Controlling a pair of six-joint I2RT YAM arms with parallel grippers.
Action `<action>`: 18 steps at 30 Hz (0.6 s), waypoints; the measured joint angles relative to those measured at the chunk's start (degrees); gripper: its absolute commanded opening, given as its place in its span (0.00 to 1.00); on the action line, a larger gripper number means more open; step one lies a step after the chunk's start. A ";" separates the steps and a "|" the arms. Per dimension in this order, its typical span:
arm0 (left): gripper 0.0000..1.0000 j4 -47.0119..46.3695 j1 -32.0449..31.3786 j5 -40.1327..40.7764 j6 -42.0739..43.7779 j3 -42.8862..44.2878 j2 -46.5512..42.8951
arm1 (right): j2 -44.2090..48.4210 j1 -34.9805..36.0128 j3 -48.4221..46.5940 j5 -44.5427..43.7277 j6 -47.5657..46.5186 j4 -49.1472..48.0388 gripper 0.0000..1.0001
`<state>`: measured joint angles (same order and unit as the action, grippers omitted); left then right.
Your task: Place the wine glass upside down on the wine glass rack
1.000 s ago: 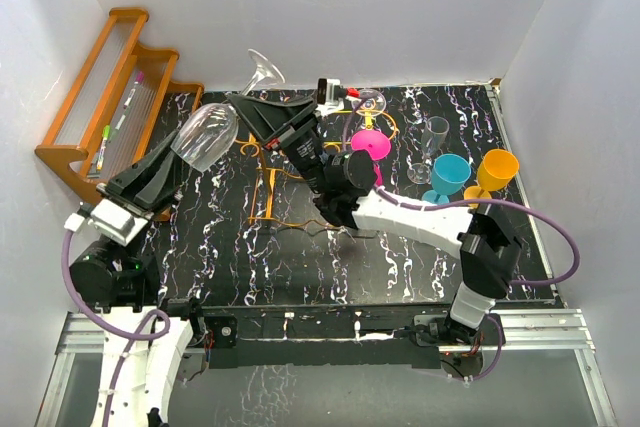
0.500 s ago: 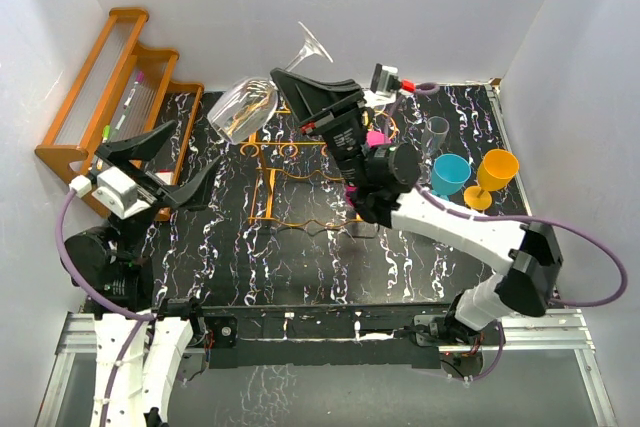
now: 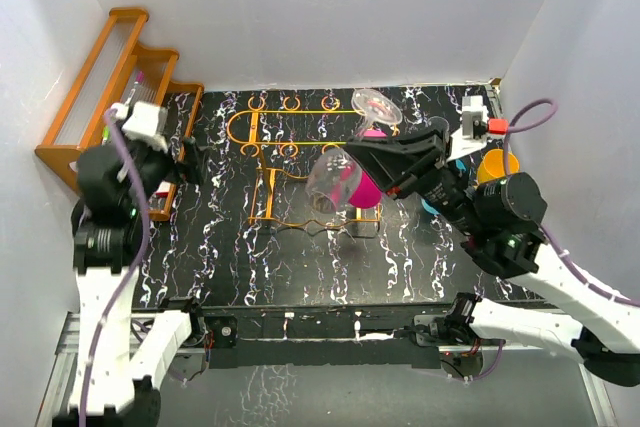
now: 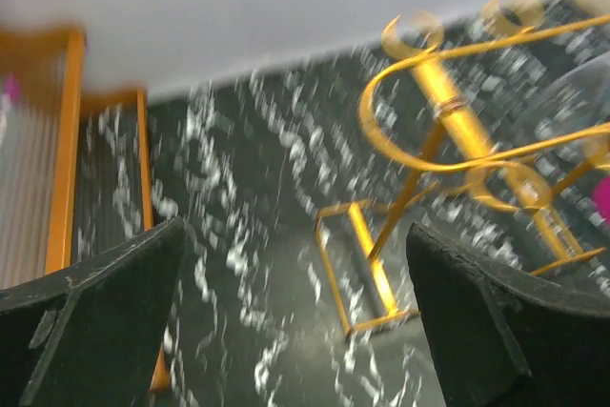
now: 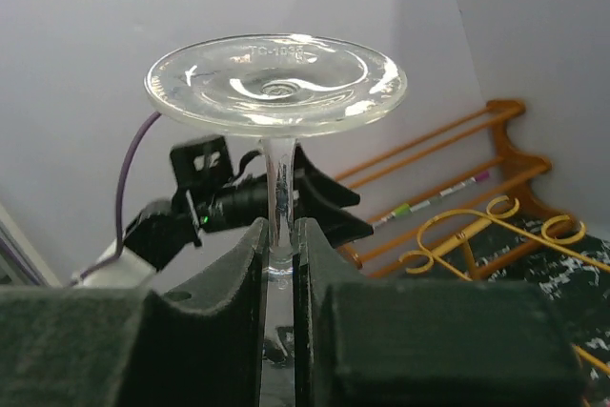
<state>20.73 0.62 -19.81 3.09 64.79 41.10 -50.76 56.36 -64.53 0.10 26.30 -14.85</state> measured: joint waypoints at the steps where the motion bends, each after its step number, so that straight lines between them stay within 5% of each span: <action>1: 0.97 4.13 0.00 2.32 1.22 2.05 5.16 | 1.64 0.00 0.74 0.11 -0.81 2.54 0.08; 7: 0.97 13.53 0.00 7.93 2.97 1.25 16.85 | 2.89 -0.02 5.22 1.31 -4.87 14.58 0.08; 18: 0.97 19.58 2.34 6.67 6.88 0.70 13.42 | 6.08 0.00 21.00 6.49 -13.38 19.67 0.08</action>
<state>40.32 2.96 -13.15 9.98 65.49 54.52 -44.69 56.36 -43.53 6.59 12.93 4.82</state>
